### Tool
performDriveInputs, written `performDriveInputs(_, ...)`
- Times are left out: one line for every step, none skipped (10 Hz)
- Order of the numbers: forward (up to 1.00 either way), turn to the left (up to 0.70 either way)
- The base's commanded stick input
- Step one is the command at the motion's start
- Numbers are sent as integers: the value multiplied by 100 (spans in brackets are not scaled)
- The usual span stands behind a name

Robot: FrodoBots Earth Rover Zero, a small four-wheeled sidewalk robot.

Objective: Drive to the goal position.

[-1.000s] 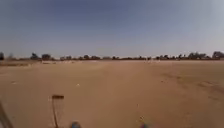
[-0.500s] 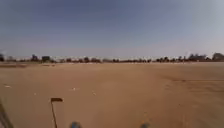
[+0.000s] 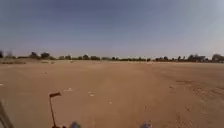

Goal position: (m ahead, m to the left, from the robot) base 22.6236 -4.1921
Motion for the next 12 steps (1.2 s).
performDriveInputs(0,0)
performDriveInputs(0,0)
performDriveInputs(31,0)
performDriveInputs(44,0)
performDriveInputs(50,0)
performDriveInputs(50,0)
performDriveInputs(50,0)
performDriveInputs(50,0)
performDriveInputs(50,0)
performDriveInputs(50,0)
performDriveInputs(50,0)
performDriveInputs(50,0)
